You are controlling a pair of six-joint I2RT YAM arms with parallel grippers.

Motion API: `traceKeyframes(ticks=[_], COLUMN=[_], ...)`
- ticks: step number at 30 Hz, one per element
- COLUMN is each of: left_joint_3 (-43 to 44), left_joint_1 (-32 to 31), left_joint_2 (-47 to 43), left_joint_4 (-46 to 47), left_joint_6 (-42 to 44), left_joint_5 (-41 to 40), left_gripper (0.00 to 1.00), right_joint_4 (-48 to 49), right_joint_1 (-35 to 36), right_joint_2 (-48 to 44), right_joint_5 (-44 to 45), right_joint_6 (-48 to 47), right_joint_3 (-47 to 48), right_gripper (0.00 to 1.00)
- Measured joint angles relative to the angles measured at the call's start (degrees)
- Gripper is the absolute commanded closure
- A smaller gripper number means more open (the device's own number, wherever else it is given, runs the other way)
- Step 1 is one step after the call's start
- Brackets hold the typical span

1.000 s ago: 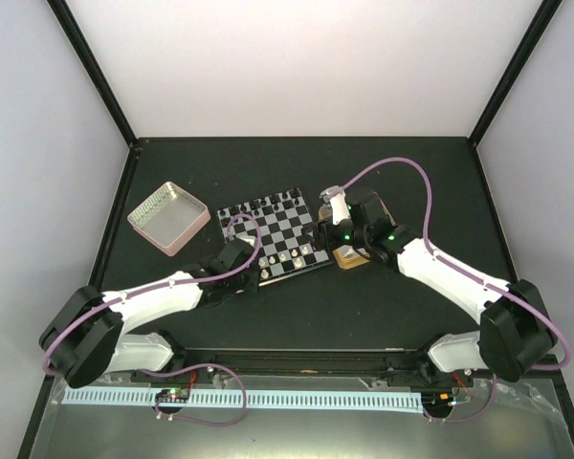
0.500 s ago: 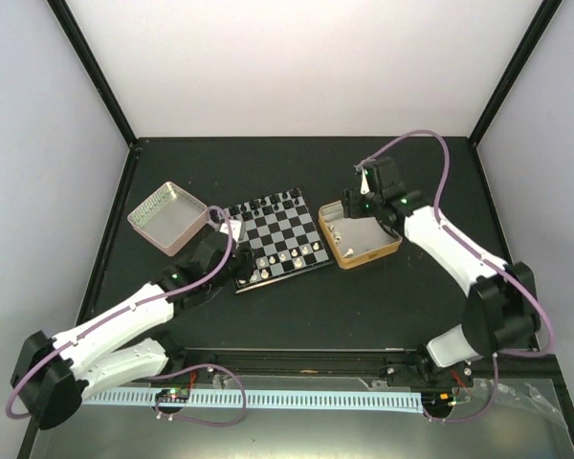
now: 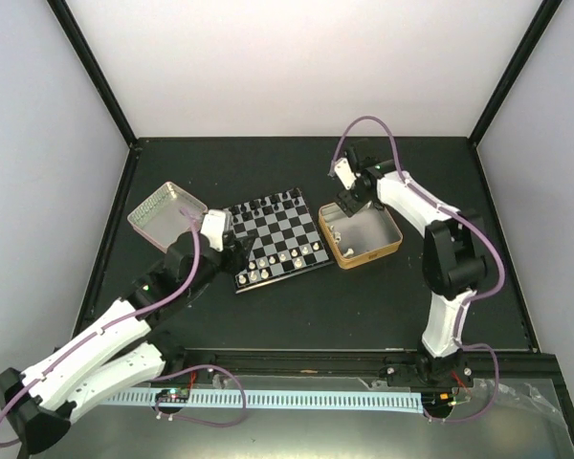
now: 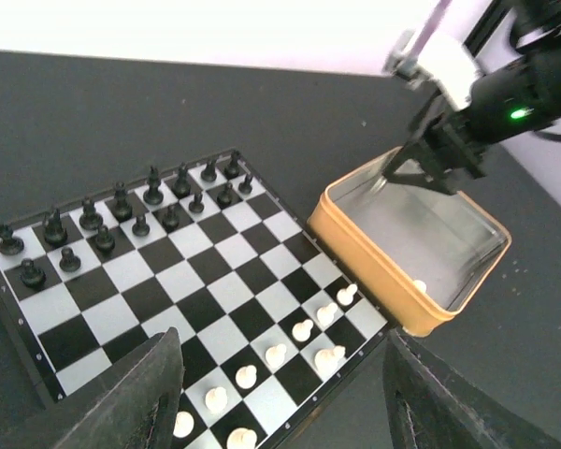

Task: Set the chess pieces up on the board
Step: Adjust the storage box at the center of the board.

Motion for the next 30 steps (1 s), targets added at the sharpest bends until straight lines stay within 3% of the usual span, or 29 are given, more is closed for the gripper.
traceKeyframes(ticks=[7, 16, 22, 27, 30], left_joint_3=[1.64, 6.43, 7.5, 9.86, 10.4], left_joint_1=[0.02, 0.22, 0.22, 0.37, 0.68], left_joint_2=[-4.94, -0.48, 4.02, 7.26, 8.5], left_joint_4=[0.33, 1.09, 1.33, 1.55, 2.12], left_joint_6=[1.16, 3.28, 4.57, 5.49, 5.66], left_joint_5=[0.2, 0.17, 0.15, 0.13, 0.13], left_gripper=[0.37, 0.37, 0.37, 0.37, 0.37], right_joint_4=[-3.56, -3.98, -3.63, -3.96, -4.07], right_joint_1=[-0.13, -0.13, -0.24, -1.14, -2.19], right_joint_2=[9.51, 11.67, 12.66, 14.03, 14.32], right_joint_5=[0.63, -3.08, -5.53, -6.69, -6.82], right_joint_6=[-12.02, -22.29, -26.91, -28.89, -29.55], right_joint_3=[8.44, 10.05, 10.95, 11.72, 11.69], right_gripper=[0.24, 0.28, 0.4, 0.59, 0.63])
